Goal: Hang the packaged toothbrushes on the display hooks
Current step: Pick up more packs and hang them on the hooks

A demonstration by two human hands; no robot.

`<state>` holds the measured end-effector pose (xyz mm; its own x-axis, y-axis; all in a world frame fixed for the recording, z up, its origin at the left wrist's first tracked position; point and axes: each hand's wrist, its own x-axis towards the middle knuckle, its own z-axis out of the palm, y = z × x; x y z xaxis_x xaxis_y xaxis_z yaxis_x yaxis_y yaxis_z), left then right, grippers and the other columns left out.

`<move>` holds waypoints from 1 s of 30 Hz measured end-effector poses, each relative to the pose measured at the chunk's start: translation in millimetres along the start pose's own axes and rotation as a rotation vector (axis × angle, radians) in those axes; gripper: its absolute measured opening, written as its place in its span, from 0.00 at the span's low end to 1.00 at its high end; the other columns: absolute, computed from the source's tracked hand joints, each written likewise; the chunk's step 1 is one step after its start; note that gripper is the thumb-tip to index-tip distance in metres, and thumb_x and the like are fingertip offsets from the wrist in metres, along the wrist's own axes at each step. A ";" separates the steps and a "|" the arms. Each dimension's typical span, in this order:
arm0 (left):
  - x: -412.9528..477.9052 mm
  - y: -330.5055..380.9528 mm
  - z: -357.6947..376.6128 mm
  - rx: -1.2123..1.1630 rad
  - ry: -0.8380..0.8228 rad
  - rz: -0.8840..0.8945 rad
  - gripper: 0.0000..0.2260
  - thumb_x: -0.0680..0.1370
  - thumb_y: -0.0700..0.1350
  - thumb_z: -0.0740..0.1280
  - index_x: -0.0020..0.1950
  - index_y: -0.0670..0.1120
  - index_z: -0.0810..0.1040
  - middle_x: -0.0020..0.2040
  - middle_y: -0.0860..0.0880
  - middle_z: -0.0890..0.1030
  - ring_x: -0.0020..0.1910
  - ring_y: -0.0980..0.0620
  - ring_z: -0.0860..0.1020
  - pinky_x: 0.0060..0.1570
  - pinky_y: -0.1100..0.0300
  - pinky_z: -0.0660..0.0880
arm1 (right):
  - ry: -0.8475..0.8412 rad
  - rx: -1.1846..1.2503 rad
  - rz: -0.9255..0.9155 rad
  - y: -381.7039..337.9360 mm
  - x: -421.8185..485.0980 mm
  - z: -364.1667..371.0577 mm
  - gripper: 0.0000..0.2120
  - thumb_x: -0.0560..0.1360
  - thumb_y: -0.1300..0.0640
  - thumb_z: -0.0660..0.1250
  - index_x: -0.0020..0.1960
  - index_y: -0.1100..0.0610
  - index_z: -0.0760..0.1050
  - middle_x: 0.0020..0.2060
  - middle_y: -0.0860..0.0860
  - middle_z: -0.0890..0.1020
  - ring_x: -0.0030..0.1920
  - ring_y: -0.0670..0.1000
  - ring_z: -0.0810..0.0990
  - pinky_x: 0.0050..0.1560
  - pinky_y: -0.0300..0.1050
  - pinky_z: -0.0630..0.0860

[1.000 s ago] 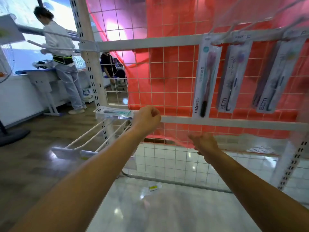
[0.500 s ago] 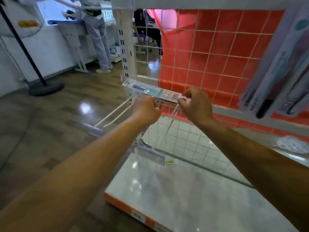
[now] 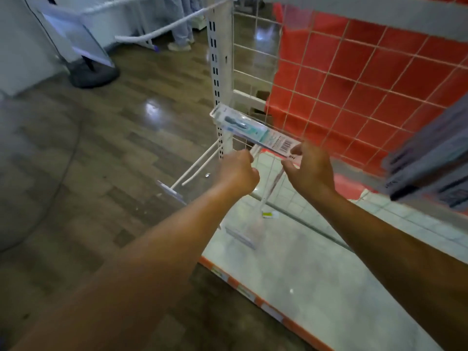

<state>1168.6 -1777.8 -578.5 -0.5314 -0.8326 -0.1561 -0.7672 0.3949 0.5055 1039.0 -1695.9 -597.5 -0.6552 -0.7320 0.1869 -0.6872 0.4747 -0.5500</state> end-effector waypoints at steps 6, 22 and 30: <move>-6.8 -0.9 -13.3 0.119 -0.063 0.003 0.12 0.80 0.45 0.64 0.63 0.46 0.75 0.59 0.46 0.76 0.56 0.45 0.76 0.55 0.49 0.78 | -0.045 -0.029 0.048 -3.9 -0.8 -1.3 0.13 0.75 0.55 0.69 0.57 0.59 0.76 0.56 0.55 0.79 0.58 0.56 0.72 0.54 0.48 0.68; 46.7 -22.6 -16.5 0.343 -0.208 0.217 0.21 0.83 0.54 0.57 0.70 0.42 0.68 0.67 0.42 0.72 0.66 0.43 0.70 0.66 0.48 0.70 | -0.040 -0.191 0.036 -30.2 52.9 31.7 0.27 0.72 0.54 0.72 0.68 0.56 0.66 0.61 0.55 0.74 0.63 0.55 0.71 0.63 0.49 0.67; 80.5 -21.9 0.9 0.308 -0.240 0.136 0.19 0.84 0.52 0.53 0.68 0.41 0.69 0.65 0.42 0.74 0.63 0.44 0.72 0.62 0.50 0.70 | -0.225 -0.349 0.016 -26.3 79.7 53.4 0.33 0.71 0.54 0.73 0.71 0.55 0.61 0.67 0.55 0.71 0.68 0.57 0.66 0.67 0.53 0.62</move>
<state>1142.3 -1853.1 -603.0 -0.6757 -0.6655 -0.3171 -0.7368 0.6230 0.2627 1021.6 -1792.9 -611.6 -0.6084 -0.7933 -0.0232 -0.7679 0.5958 -0.2353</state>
